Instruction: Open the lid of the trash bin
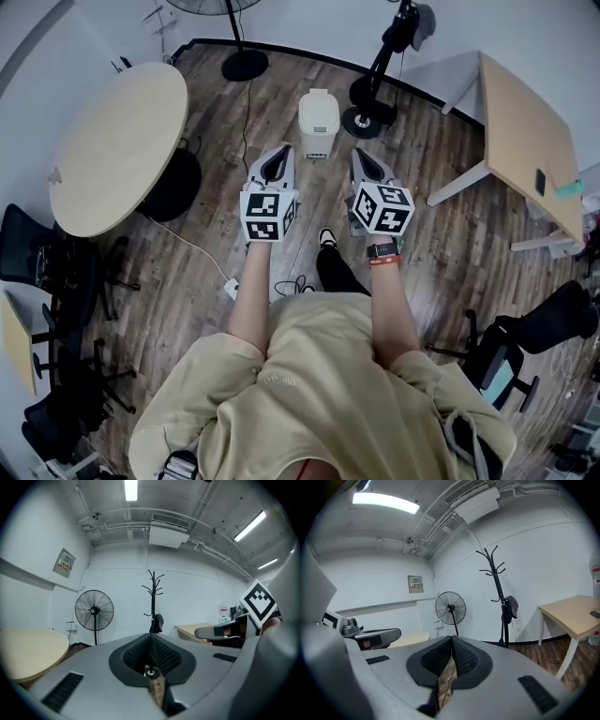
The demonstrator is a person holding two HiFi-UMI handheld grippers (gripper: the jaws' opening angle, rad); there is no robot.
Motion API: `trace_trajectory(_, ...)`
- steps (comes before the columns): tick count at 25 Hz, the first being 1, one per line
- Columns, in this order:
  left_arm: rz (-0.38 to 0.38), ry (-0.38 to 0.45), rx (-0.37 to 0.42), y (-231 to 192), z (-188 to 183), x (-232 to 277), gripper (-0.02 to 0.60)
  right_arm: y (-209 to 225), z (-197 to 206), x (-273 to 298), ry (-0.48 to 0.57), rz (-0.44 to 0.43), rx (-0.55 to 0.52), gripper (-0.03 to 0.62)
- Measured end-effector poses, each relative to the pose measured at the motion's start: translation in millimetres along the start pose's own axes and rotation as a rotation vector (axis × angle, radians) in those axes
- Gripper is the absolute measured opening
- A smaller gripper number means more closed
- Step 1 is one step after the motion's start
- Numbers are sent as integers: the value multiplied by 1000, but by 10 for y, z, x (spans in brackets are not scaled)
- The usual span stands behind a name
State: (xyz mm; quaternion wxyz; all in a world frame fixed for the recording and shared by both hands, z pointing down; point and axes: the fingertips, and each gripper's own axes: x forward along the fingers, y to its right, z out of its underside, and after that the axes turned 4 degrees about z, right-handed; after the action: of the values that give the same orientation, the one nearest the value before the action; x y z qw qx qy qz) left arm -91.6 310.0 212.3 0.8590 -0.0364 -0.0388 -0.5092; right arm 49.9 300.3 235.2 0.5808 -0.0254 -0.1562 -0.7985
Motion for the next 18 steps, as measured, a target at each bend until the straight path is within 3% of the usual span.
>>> trace_trajectory(9,22,5,6,-220,-175,847,25,317,-283,854,-32,-22,-19,15)
trace_trajectory(18,-18,-6,-18,-638,-213,1613,25,608,-472,1720,-62,-24,-61,12)
